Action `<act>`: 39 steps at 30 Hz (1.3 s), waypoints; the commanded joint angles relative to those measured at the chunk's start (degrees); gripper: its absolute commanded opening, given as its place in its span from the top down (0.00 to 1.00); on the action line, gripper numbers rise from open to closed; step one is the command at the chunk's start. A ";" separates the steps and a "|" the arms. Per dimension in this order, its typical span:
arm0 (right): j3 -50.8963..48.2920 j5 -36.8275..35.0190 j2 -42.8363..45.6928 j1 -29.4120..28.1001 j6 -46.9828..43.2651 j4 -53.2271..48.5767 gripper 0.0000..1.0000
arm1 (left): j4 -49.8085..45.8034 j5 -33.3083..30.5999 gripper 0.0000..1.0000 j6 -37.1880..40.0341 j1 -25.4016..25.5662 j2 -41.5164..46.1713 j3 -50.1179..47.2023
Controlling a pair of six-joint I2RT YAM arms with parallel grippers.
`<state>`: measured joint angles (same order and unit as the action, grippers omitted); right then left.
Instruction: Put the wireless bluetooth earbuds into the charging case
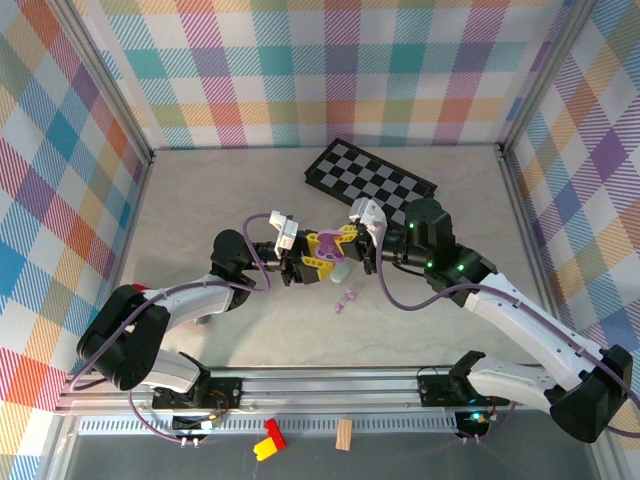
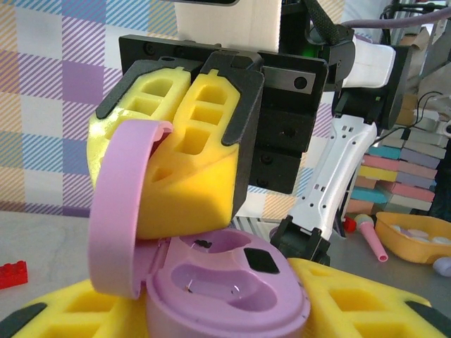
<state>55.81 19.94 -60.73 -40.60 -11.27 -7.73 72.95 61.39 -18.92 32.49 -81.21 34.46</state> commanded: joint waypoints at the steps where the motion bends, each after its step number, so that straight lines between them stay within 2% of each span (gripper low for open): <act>1: -0.61 0.51 1.32 -0.42 -0.86 2.10 1.00 | 2.90 0.23 0.61 -0.49 -0.08 -0.18 1.57; 3: -0.66 0.58 1.40 -0.44 -0.69 2.15 1.00 | 2.88 0.32 0.66 -0.70 -0.06 -0.27 1.75; 9: -0.69 1.06 1.89 -0.44 0.81 2.77 0.99 | 2.99 0.06 0.70 -0.34 -0.06 -0.18 1.50; 11: -0.71 0.27 2.23 -0.42 2.88 3.35 0.88 | 2.97 -0.37 0.71 0.04 -0.22 -0.18 1.27; 14: -0.62 -0.41 3.27 -0.36 5.19 3.43 0.59 | 3.00 -1.50 0.70 0.59 -0.78 -0.11 0.64; 17: -1.21 -0.68 5.72 -0.27 8.85 2.83 0.42 | 3.26 -3.88 0.70 1.27 -2.08 -0.26 -0.24; 20: -3.96 -1.19 9.47 0.11 11.12 3.92 0.33 | 3.39 -6.26 0.70 2.28 -3.59 -0.27 -1.05; 23: -9.11 -5.30 14.23 1.40 17.23 6.85 0.26 | 3.60 -7.82 0.70 2.69 -5.10 -0.35 -1.65; 27: -15.85 -9.17 19.48 4.40 25.58 5.31 0.26 | 3.71 -9.02 0.70 2.63 -6.79 0.36 -2.26; 30: -19.06 -12.13 19.83 4.92 31.75 2.22 0.26 | 3.70 -10.37 0.70 2.25 -7.82 1.06 -2.85; 33: -21.88 -13.46 16.15 4.94 40.82 0.63 0.29 | 3.70 -13.02 0.70 2.34 -8.70 1.64 -3.71; 36: -26.61 -10.52 11.07 4.59 51.72 6.34 0.31 | 3.72 -13.95 0.69 2.56 -9.36 2.01 -4.26; 39: -28.72 -11.63 5.38 2.40 57.80 9.05 0.33 | 3.77 -14.41 0.69 2.83 -9.73 2.65 -4.88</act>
<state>28.49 8.82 -52.18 -36.42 35.11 -2.59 73.69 48.27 -17.12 23.49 -80.82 30.35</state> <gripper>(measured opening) 0.673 0.365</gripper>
